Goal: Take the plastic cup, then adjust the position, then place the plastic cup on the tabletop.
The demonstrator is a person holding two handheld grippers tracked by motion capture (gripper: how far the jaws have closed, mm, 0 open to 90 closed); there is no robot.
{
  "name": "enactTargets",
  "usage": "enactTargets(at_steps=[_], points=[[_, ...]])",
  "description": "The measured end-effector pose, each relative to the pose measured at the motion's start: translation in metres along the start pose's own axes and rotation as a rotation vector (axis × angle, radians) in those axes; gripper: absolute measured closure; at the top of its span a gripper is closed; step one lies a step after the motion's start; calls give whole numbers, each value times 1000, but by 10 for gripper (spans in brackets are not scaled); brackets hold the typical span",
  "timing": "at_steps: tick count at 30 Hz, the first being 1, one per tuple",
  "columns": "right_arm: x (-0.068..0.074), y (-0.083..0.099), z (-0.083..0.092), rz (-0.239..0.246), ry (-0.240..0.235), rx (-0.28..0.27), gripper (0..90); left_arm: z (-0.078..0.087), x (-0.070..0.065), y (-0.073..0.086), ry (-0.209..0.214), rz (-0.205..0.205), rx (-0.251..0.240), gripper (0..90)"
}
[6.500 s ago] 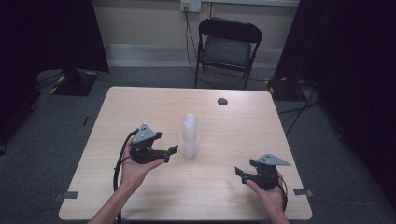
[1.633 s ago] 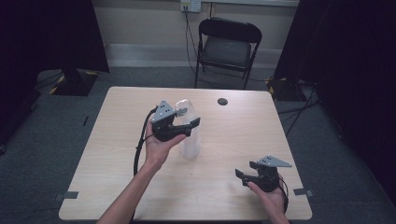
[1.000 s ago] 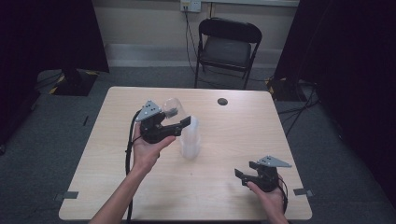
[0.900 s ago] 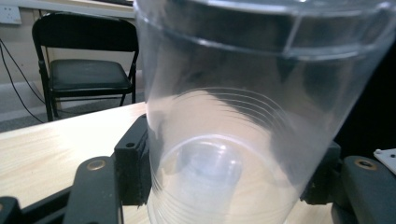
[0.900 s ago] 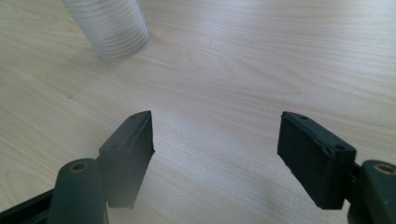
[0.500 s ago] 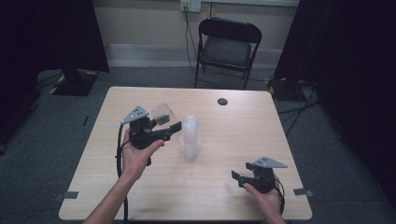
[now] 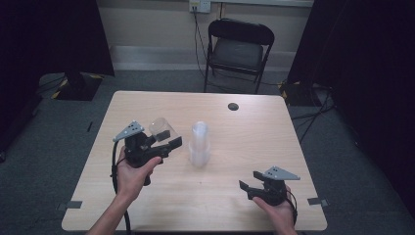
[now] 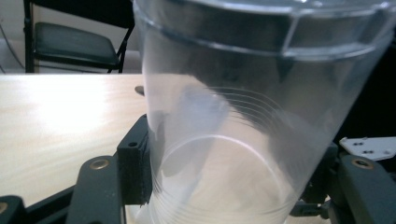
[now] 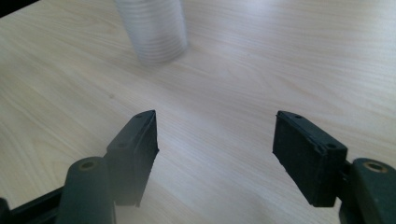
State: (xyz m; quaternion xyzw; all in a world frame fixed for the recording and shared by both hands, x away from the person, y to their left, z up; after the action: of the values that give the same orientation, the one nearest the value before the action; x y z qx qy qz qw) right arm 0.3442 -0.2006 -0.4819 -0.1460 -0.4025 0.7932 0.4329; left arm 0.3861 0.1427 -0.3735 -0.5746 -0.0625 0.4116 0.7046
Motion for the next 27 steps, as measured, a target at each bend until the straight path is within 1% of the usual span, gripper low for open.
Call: enactTargets(at_steps=[2, 3, 5, 7, 10, 13, 14, 16, 17, 18, 19, 20, 21, 22, 24, 26, 27], points=[[4, -2, 1, 17, -15, -9, 304, -3, 0, 7, 4, 1, 30, 363], [9, -4, 2, 33, -27, -19, 305, -6, 0, 11, 3, 2, 41, 363], [14, -5, 3, 50, -37, -27, 305, -8, 0, 15, 2, 3, 57, 363], [18, -6, 3, 69, -51, -25, 309, -8, 0, 16, -3, 1, 60, 363], [22, -7, 3, 83, -64, -29, 320, -6, -1, 20, 16, 37, 66, 364], [26, -10, 2, 102, -71, -43, 336, -5, -2, 23, 5, 35, 74, 365], [28, -11, 2, 104, -72, -44, 343, -4, -3, 27, 9, 44, 86, 365], [32, -13, 1, 118, -77, -50, 350, -3, -2, 30, 16, 65, 93, 365], [32, -13, 1, 118, -77, -50, 350, -3, -2, 30, 16, 65, 93, 365], [37, -15, -2, 131, -86, -53, 361, -2, -1, 33, 19, 75, 106, 366], [40, -16, -3, 138, -91, -54, 372, -2, -1, 33, 19, 75, 106, 366], [40, -16, -3, 138, -91, -54, 372, -2, -1, 35, 18, 82, 110, 366], [46, -17, -7, 154, -101, -59, 386, -2, 0, 39, 21, 95, 120, 366], [49, -18, -9, 161, -107, -61, 390, -2, 0, 41, 21, 98, 123, 366], [56, -21, -13, 169, -121, -70, 401, -2, 0, 44, 29, 107, 131, 368], [64, -24, -18, 196, -130, -73, 417, -2, 0, 45, 35, 114, 132, 368], [68, -26, -20, 209, -136, -78, 421, -2, 1, 48, 50, 126, 141, 368]])
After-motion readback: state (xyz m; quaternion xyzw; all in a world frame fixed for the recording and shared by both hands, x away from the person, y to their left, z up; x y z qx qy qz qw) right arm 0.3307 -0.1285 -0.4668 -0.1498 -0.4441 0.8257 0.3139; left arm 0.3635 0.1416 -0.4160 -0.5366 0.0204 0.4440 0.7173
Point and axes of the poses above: each handheld gripper's, and its own axes: z roughly backward along the jaws, y roughly out of its underside, x roughly to its left, the point moved 4 cm from there along -z, roughly forward along the jaws, and after that the axes turned 7 degrees about x, right-handed, at the moved point
